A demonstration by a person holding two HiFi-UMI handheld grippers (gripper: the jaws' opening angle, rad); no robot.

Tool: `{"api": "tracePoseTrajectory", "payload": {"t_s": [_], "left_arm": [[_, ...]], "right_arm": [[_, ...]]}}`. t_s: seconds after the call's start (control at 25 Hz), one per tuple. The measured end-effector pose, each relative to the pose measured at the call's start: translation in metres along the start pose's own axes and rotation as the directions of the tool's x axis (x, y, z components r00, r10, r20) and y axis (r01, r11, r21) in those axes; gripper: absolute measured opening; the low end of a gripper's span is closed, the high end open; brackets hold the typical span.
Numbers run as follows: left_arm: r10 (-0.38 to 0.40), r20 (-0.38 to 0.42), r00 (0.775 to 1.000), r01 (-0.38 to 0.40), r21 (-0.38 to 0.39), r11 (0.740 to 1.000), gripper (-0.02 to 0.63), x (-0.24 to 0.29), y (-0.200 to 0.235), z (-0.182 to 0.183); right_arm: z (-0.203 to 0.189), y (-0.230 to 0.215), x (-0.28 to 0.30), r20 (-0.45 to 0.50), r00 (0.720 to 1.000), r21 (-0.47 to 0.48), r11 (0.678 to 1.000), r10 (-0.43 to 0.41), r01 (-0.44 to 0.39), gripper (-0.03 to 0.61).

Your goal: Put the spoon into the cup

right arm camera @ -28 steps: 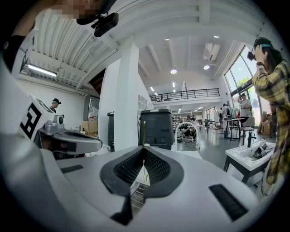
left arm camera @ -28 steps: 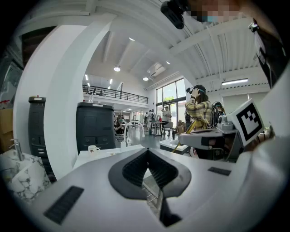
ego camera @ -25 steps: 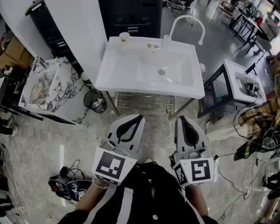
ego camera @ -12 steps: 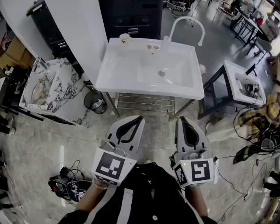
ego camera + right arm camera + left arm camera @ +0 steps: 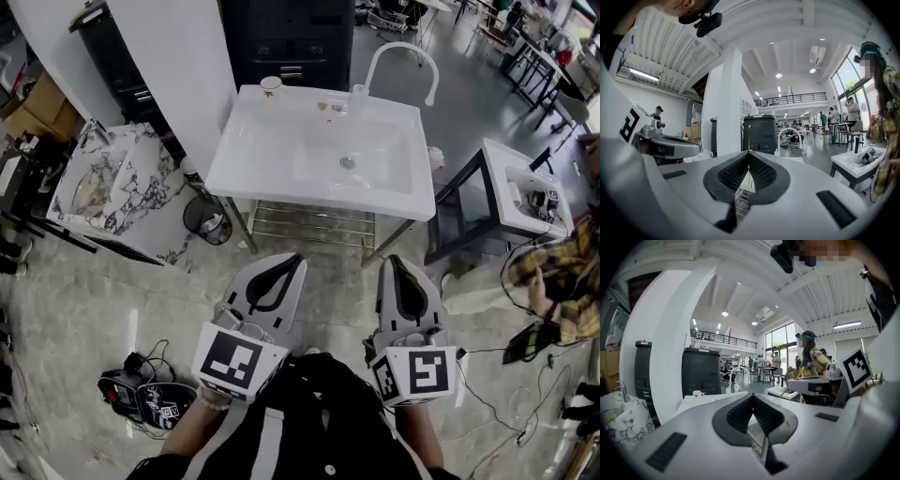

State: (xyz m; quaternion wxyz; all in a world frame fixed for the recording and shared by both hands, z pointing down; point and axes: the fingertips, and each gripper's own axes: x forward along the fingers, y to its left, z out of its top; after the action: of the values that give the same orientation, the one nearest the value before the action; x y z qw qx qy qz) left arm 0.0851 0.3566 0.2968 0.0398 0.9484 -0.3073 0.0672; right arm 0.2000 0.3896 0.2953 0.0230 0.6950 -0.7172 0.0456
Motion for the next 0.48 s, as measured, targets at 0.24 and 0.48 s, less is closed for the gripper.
{"api": "tracePoseTrajectory", "payload": {"t_s": [0.24,0.48], "left_arm": [[0.065,0.010,0.998,-0.065,-0.010,0.998,0.000,-0.012,-0.011,-0.002],[0.128,0.020,0.992,-0.128,-0.008,0.992,0.000,-0.027,-0.016,-0.007]], "right_arm": [[0.001,-0.002,-0.006,0.008,0.998,-0.032,0.997,0.070,-0.070,0.006],[0.002,0.003,-0.007,0.032,0.991,-0.035,0.991,0.129,-0.128,0.006]]}}
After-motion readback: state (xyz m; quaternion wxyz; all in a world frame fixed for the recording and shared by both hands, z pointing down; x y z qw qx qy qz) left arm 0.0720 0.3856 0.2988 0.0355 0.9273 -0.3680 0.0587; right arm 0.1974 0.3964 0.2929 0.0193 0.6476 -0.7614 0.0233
